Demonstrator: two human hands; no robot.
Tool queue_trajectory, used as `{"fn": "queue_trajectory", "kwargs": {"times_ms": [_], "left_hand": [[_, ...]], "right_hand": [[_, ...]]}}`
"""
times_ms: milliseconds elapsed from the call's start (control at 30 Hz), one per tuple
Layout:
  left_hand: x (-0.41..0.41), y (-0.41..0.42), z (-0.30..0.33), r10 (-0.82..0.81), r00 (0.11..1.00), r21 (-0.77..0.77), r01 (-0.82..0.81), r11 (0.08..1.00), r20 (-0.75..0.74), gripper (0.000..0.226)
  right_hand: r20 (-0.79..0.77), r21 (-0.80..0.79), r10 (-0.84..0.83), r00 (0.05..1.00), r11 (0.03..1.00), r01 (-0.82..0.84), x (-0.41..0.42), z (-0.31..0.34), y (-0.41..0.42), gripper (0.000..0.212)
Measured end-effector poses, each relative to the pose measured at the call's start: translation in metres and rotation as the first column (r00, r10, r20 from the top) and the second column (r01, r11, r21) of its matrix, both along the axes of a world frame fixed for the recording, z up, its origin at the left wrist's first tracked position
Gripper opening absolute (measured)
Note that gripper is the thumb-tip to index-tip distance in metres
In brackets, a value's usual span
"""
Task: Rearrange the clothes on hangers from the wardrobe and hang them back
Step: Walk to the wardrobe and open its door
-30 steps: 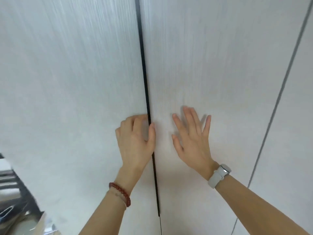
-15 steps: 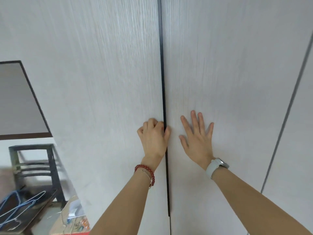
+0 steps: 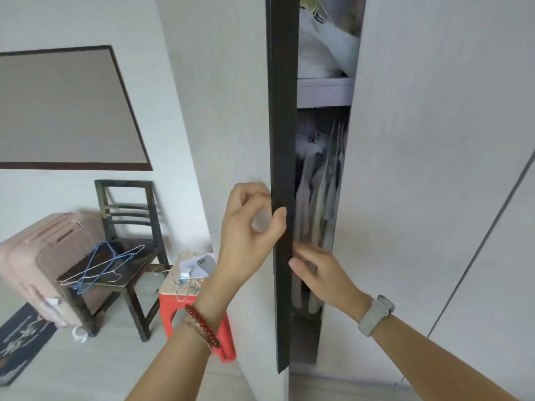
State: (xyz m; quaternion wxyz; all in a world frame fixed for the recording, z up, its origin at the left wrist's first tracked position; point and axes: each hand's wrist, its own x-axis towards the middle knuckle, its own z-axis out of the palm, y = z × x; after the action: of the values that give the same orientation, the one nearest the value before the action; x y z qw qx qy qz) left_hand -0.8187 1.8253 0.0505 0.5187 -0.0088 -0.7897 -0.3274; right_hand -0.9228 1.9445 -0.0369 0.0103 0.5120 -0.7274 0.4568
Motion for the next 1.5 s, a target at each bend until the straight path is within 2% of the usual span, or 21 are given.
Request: {"fn": "queue_trajectory", "kwargs": {"times_ms": [67, 133, 233, 367, 500, 600, 667, 767, 800, 833, 867, 933, 967, 1033, 1133, 1200, 1300, 1400, 1500], "left_hand": [[0.040, -0.013, -0.004, 0.027, 1.000, 0.061, -0.027, 0.998, 0.000, 0.012], [0.076, -0.027, -0.008, 0.029, 1.000, 0.187, -0.030, 0.982, 0.010, 0.010], [0.120, -0.046, -0.012, 0.066, 0.998, 0.301, -0.058, 0.952, -0.016, 0.032], [0.158, -0.080, -0.010, 0.244, 0.969, 0.383, -0.215, 0.898, -0.029, 0.040], [0.180, -0.117, -0.005, 0.308, 0.951, 0.509, -0.259, 0.821, -0.012, 0.044], [0.187, -0.130, 0.000, 0.370, 0.927, 0.471, -0.355, 0.808, 0.064, 0.042], [0.188, -0.127, 0.000, 0.449, 0.891, 0.403, -0.438, 0.804, 0.073, 0.042], [0.185, -0.106, -0.014, 0.713, 0.696, 0.196, -0.690, 0.697, -0.084, 0.045], [0.181, -0.096, -0.023, 0.733, 0.659, 0.114, -0.726, 0.678, -0.166, 0.041], [0.174, -0.085, -0.033, 0.711, 0.669, 0.019, -0.726, 0.688, -0.215, 0.037], [0.166, -0.074, -0.042, 0.665, 0.715, -0.079, -0.691, 0.718, -0.216, 0.034], [0.143, -0.066, -0.057, 0.565, 0.821, -0.231, -0.568, 0.790, -0.085, 0.033], [0.129, -0.065, -0.062, 0.529, 0.848, -0.250, -0.510, 0.823, 0.014, 0.034], [0.098, -0.068, -0.069, 0.474, 0.858, -0.210, -0.436, 0.875, 0.195, 0.037], [0.041, -0.076, -0.078, 0.417, 0.808, -0.143, -0.395, 0.907, 0.416, 0.052], [-0.004, -0.077, -0.079, 0.283, 0.794, -0.055, -0.302, 0.952, 0.537, 0.058], [-0.078, -0.068, -0.071, 0.020, 0.800, 0.119, -0.114, 0.986, 0.600, 0.073], [-0.155, -0.051, -0.057, -0.171, 0.784, 0.233, 0.035, 0.972, 0.596, 0.084], [-0.227, -0.029, -0.040, -0.308, 0.770, 0.292, 0.165, 0.942, 0.558, 0.095]], "right_hand": [[-0.038, 0.000, 0.081, 0.996, 0.997, -0.081, 0.031, -0.004, -0.021, 0.067], [-0.081, -0.021, 0.153, 0.985, 0.988, -0.155, 0.061, -0.004, -0.046, 0.063], [-0.111, -0.054, 0.223, 0.968, 0.972, -0.230, 0.105, -0.004, -0.085, 0.066], [-0.114, 0.077, 0.342, 0.933, 0.939, -0.335, 0.147, -0.006, -0.134, 0.065], [-0.114, 0.170, 0.383, 0.917, 0.917, -0.361, 0.169, 0.000, -0.171, 0.062], [-0.141, 0.169, 0.405, 0.904, 0.909, -0.381, 0.172, -0.004, -0.183, 0.061], [-0.160, 0.113, 0.400, 0.902, 0.916, -0.386, 0.166, -0.007, -0.182, 0.056], [-0.205, -0.004, 0.350, 0.914, 0.933, -0.359, 0.151, -0.007, -0.171, 0.052], [-0.210, -0.041, 0.321, 0.924, 0.941, -0.336, 0.143, -0.007, -0.166, 0.051], [-0.220, -0.077, 0.288, 0.932, 0.947, -0.311, 0.134, -0.007, -0.161, 0.048], [-0.235, -0.105, 0.254, 0.938, 0.953, -0.284, 0.123, -0.007, -0.155, 0.045], [-0.252, -0.123, 0.184, 0.950, 0.968, -0.220, 0.098, -0.011, -0.141, 0.040], [-0.254, -0.121, 0.140, 0.957, 0.977, -0.175, 0.083, -0.013, -0.132, 0.039], [-0.251, -0.107, 0.024, 0.968, 0.993, -0.052, 0.052, -0.020, -0.113, 0.039], [-0.256, -0.063, -0.155, 0.954, 0.988, 0.144, 0.000, -0.029, -0.080, 0.043], [-0.240, -0.048, -0.255, 0.937, 0.967, 0.251, -0.041, -0.027, -0.057, 0.046], [-0.231, -0.061, -0.439, 0.869, 0.897, 0.437, -0.108, -0.015, -0.021, 0.051], [-0.379, -0.099, -0.571, 0.729, 0.808, 0.581, -0.165, 0.001, 0.012, 0.050], [-0.470, -0.070, -0.620, 0.628, 0.735, 0.674, -0.206, 0.009, 0.031, 0.058]]}}
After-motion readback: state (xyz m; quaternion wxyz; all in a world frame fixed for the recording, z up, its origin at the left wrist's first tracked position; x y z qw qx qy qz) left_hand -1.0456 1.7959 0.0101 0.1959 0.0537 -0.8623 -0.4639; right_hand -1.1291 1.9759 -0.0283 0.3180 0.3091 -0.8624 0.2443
